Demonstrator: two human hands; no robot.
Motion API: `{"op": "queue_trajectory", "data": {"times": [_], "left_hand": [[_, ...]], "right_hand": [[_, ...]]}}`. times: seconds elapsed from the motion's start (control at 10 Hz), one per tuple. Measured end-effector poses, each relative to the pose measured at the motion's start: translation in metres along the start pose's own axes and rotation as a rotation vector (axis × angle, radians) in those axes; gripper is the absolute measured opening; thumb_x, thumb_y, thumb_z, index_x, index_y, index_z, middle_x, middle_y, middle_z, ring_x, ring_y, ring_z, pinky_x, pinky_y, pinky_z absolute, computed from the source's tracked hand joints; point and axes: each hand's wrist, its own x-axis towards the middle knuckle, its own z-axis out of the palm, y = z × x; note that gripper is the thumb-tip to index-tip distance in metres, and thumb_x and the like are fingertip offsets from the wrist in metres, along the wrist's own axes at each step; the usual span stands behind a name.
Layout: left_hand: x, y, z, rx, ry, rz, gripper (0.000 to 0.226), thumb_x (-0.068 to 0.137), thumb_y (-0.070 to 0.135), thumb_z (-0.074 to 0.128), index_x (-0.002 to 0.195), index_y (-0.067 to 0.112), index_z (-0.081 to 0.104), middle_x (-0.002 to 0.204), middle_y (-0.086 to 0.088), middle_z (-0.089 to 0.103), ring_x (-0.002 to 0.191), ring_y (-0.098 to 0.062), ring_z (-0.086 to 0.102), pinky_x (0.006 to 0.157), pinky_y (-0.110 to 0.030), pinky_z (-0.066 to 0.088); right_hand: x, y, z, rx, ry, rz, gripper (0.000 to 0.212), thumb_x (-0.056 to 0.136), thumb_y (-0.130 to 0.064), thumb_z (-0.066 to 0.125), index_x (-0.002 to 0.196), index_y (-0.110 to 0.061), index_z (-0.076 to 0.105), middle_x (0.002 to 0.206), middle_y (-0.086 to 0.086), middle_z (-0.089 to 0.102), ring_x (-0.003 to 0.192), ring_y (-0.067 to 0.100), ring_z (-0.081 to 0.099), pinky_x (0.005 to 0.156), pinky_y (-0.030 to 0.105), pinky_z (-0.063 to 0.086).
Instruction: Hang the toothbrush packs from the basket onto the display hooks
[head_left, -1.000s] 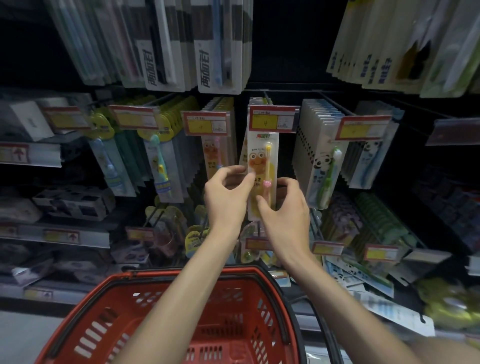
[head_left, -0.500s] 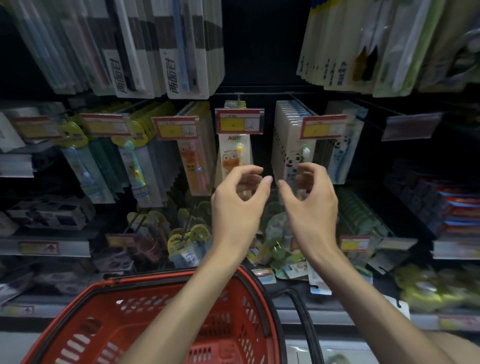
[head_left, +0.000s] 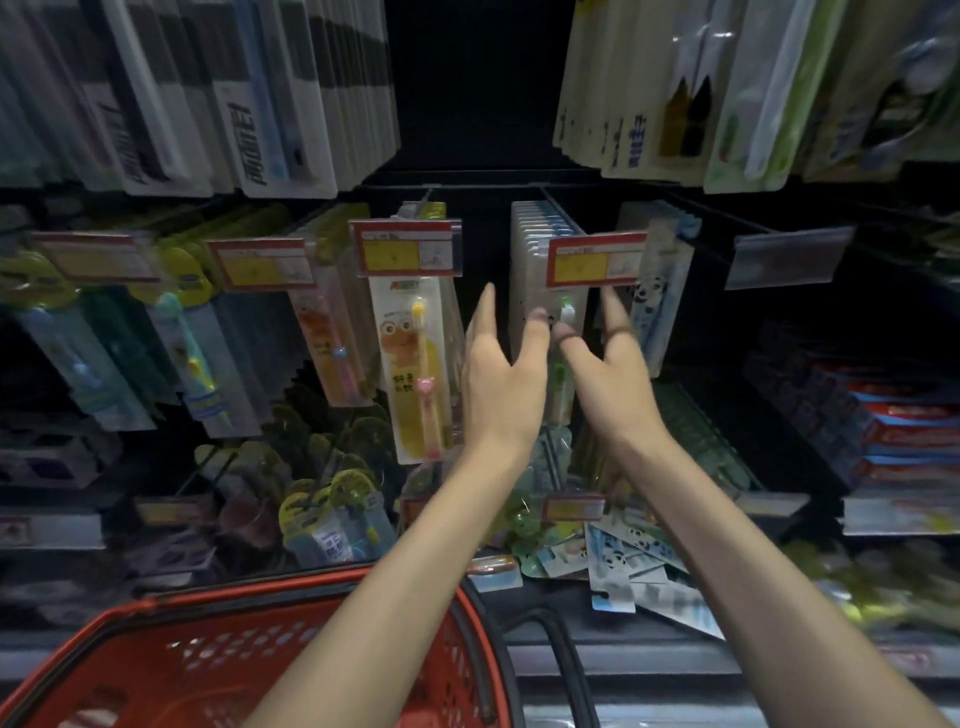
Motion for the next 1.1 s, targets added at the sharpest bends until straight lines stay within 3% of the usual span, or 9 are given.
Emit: {"op": "queue_trajectory", "data": {"times": [0.1,0.2,0.3,0.4,0.6,0.7,0.9,1.0,1.1], "left_hand": [[0.007,-0.003,0.007,-0.034,-0.045,-0.027,0.066,0.106,0.054,0.046,0.164,0.039,0.019,0.171,0.014,0.022,0.157,-0.008,0.019,0.129,-0.041,0.019],[0.012,-0.008,0.012,-0.058,-0.073,-0.046,0.064,0.106,0.057,0.042,0.164,0.042,0.018,0.171,0.014,0.023,0.157,-0.009,0.021,0.128,-0.040,0.020],[0.014,-0.012,0.017,-0.116,-0.089,-0.056,0.065,0.104,0.059,0.041,0.163,0.040,0.021,0.168,0.012,0.032,0.154,-0.009,0.030,0.128,-0.043,0.025],[0.014,-0.014,0.021,-0.155,-0.123,-0.055,0.065,0.103,0.059,0.042,0.163,0.038,0.026,0.165,0.013,0.038,0.150,-0.007,0.036,0.126,-0.042,0.030],[0.016,-0.017,0.026,-0.196,-0.144,-0.068,0.073,0.096,0.064,0.042,0.162,0.039,0.026,0.164,0.013,0.040,0.149,-0.006,0.039,0.125,-0.042,0.032],[0.015,-0.018,0.028,-0.216,-0.159,-0.090,0.075,0.094,0.064,0.044,0.163,0.039,0.025,0.162,0.010,0.043,0.146,-0.008,0.043,0.124,-0.042,0.035],[0.017,-0.015,0.027,-0.233,-0.136,-0.113,0.075,0.092,0.067,0.048,0.160,0.039,0.033,0.155,0.011,0.051,0.141,-0.010,0.050,0.121,-0.045,0.040],[0.016,-0.013,0.023,-0.214,-0.112,-0.105,0.073,0.087,0.070,0.053,0.154,0.042,0.040,0.150,0.011,0.057,0.138,-0.013,0.054,0.118,-0.049,0.043],[0.016,-0.015,0.019,-0.201,-0.109,-0.073,0.072,0.087,0.062,0.058,0.154,0.040,0.042,0.147,0.012,0.059,0.136,-0.012,0.055,0.116,-0.048,0.044]], "right_hand": [[0.007,-0.002,0.004,0.138,-0.039,-0.010,0.057,0.107,-0.034,0.053,0.159,-0.036,0.030,0.144,-0.021,0.050,0.133,-0.002,0.048,0.110,0.019,0.038],[0.011,-0.004,0.008,0.195,-0.080,0.006,0.056,0.110,-0.034,0.047,0.162,-0.033,0.024,0.136,-0.030,0.043,0.128,-0.010,0.044,0.098,0.003,0.034],[0.013,-0.002,0.013,0.241,-0.097,0.055,0.057,0.111,-0.032,0.045,0.163,-0.028,0.021,0.117,-0.039,0.038,0.099,-0.029,0.039,0.075,-0.011,0.030],[0.016,0.002,0.018,0.254,-0.088,0.065,0.051,0.111,-0.030,0.044,0.160,-0.033,0.029,0.123,-0.030,0.048,0.093,-0.034,0.043,0.075,-0.008,0.036],[0.018,0.003,0.020,0.263,-0.079,0.065,0.047,0.111,-0.025,0.043,0.157,-0.030,0.034,0.129,-0.024,0.055,0.107,-0.014,0.053,0.078,-0.004,0.038],[0.019,0.008,0.020,0.266,-0.081,0.070,0.036,0.111,-0.024,0.043,0.141,-0.044,0.040,0.121,-0.028,0.057,0.103,-0.017,0.056,0.080,0.000,0.040],[0.017,0.003,0.016,0.261,-0.080,0.071,0.042,0.111,-0.032,0.044,0.152,-0.035,0.041,0.128,-0.022,0.060,0.107,-0.016,0.055,0.083,0.003,0.042],[0.014,0.001,0.009,0.264,-0.103,0.074,0.046,0.111,-0.036,0.041,0.157,-0.036,0.035,0.125,-0.023,0.056,0.100,-0.018,0.053,0.073,0.000,0.045],[0.012,-0.001,0.003,0.261,-0.076,0.065,0.049,0.111,-0.043,0.039,0.159,-0.035,0.033,0.138,-0.015,0.056,0.113,-0.009,0.056,0.090,0.010,0.046]]}}
